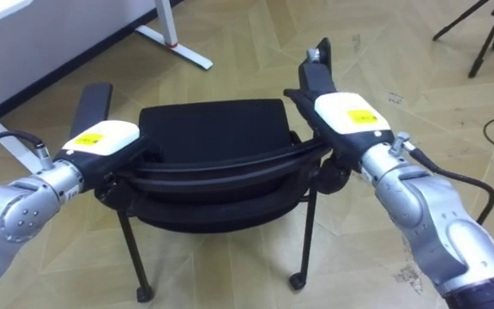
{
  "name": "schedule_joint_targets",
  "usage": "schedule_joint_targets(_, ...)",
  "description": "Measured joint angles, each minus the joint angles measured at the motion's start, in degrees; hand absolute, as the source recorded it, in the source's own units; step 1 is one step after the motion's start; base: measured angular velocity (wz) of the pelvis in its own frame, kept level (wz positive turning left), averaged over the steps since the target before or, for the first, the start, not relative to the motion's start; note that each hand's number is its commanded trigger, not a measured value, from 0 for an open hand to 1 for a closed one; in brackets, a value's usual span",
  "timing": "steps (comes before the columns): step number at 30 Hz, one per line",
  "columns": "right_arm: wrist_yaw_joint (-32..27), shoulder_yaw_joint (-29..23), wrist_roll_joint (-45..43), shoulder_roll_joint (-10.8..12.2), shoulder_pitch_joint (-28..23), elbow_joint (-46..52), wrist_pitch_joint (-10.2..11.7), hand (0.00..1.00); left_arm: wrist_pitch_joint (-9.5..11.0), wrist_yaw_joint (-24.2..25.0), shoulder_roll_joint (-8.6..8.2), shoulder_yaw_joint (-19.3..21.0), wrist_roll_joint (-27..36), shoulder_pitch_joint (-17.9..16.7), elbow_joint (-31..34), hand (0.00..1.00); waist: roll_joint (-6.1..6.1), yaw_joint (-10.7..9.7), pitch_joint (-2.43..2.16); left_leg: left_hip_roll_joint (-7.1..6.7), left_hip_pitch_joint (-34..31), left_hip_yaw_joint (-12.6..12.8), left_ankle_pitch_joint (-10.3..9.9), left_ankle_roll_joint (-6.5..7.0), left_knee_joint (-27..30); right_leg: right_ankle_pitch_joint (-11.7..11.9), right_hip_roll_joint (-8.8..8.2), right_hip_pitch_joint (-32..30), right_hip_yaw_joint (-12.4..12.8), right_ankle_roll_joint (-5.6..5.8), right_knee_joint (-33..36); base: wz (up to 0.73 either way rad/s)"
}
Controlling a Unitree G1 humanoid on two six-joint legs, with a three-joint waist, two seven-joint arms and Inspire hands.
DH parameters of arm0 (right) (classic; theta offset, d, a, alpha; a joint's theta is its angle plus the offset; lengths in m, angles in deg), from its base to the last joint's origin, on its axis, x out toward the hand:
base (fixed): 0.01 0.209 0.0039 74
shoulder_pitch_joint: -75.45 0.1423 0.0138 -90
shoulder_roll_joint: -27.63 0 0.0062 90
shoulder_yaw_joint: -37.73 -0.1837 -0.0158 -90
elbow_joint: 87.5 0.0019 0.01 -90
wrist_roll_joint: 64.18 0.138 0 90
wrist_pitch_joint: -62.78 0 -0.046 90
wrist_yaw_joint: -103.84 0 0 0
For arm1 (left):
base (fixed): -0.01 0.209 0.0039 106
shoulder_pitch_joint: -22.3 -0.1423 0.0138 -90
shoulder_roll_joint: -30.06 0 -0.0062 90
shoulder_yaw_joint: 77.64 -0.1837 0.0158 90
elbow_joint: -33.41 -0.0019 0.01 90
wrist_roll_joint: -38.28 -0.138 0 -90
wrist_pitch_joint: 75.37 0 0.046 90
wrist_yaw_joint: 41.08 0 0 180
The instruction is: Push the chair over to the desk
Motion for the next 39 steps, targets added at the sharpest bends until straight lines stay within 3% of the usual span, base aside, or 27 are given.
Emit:
schedule_joint_targets(4, 0.3, 2.09, -0.77, -0.21, 0.0, -0.01, -1.21, 0.0, -0.84, -1.22, 0.08, -1.86, -0.08, 0.22, -0.11, 1.0, -0.04, 0.48, -0.5, -0.01, 0.05, -1.14, 0.0, 0.0, 0.01, 0.0, 0.01, 0.36, -0.21, 0.0, -0.01, 0.03)
schedule_joint_targets(16, 4.05, 10.51, -2.39, -0.74, 0.31, 2.98, -1.18, 0.0, -0.35, -1.44, -0.09, -4.54, -0.13, 1.52, 0.63, 1.0, -0.05, 2.85, -0.49, -0.01, 0.09, -2.72, 0.0, 0.0, 0.12, 0.0, 0.05, 0.77, -0.62, 0.0, -0.16, 0.02)
schedule_joint_targets(20, 4.68, 11.13, -2.78, -0.4, 0.45, 2.72, -1.1, 0.0, 0.09, -2.17, -0.05, -5.64, -0.15, 1.83, 0.66, 1.0, -0.05, 2.8, -0.48, -0.08, 0.11, -4.67, 0.0, 0.0, 0.11, 0.0, 0.05, 0.95, -0.95, 0.0, 0.07, 0.1)
schedule_joint_targets(26, 4.17, 11.6, -2.8, -0.4, 0.47, 1.98, -1.03, 0.0, 0.56, -3.62, 0.68, -7.49, -0.06, 2.53, 0.71, 1.0, -0.09, 3.48, -0.32, -0.09, 0.13, -5.36, 0.0, 0.0, -0.04, 0.0, 0.05, 1.2, -1.73, 0.0, -0.04, 0.04)
schedule_joint_targets(29, 3.48, 11.61, -2.88, -0.32, 0.51, 0.89, -1.01, 0.0, 0.23, -3.65, 0.68, -8.53, -0.13, 3.31, 0.68, 1.0, -0.14, 3.79, 0.2, -0.09, 0.99, -5.44, 0.0, 0.0, -0.36, 0.0, 0.06, 2.08, -1.84, 0.0, -0.24, 0.03)
schedule_joint_targets(39, 1.24, 11.67, -4.84, 0.82, 2.31, -2.47, -0.7, 0.0, -0.83, -3.38, 0.19, -9.05, -0.13, 4.43, 0.45, 1.0, 0.4, 4.09, 0.65, -0.15, 0.7, -5.89, 0.0, 0.0, -0.3, 0.0, 0.16, 2.98, -2.03, -0.01, -2.2, 0.01)
